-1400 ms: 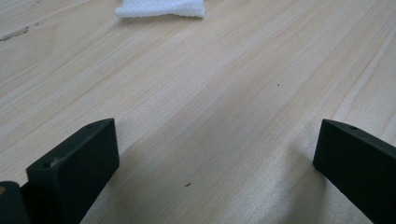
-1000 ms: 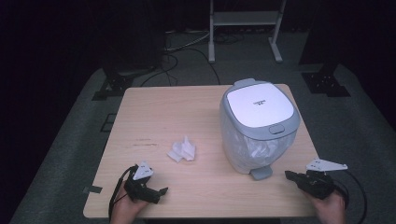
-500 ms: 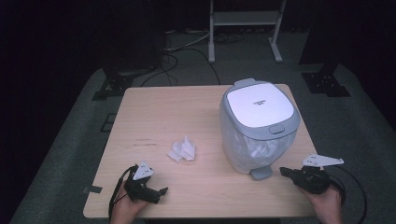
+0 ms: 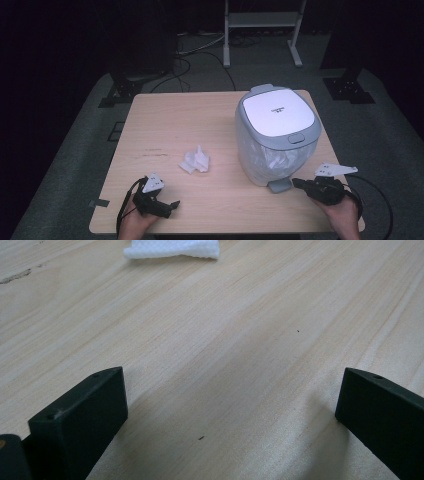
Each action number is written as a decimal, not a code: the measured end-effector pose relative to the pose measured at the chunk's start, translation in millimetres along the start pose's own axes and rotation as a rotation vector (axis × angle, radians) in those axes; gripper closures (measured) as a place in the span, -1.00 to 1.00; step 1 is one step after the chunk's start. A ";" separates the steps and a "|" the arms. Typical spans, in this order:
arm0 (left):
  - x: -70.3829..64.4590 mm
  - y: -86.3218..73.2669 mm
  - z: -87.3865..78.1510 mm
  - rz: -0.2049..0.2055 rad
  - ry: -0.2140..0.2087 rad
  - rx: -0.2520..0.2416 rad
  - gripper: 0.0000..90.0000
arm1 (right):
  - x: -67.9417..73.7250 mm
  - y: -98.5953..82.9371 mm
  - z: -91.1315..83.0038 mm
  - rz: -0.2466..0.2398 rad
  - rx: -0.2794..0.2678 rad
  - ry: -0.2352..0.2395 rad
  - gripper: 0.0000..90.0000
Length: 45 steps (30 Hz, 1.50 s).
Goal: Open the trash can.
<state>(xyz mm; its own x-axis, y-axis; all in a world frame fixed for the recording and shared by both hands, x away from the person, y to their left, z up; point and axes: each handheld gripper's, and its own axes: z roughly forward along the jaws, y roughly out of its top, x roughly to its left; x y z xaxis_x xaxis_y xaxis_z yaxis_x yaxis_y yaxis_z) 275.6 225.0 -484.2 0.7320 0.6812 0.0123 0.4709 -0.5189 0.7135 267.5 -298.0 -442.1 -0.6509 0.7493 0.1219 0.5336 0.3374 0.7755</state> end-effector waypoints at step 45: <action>0.0 0.0 0.0 0.000 0.000 0.000 -1.00 | 10.3 5.9 29.8 -0.005 0.033 0.037 1.00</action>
<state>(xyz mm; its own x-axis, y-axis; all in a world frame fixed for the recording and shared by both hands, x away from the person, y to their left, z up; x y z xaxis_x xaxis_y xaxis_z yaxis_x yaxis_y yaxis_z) 275.5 225.0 -484.2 0.7320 0.6812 0.0122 0.4709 -0.5188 0.7135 280.0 -271.3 -454.7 -0.6728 0.7261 0.1420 0.5478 0.3599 0.7552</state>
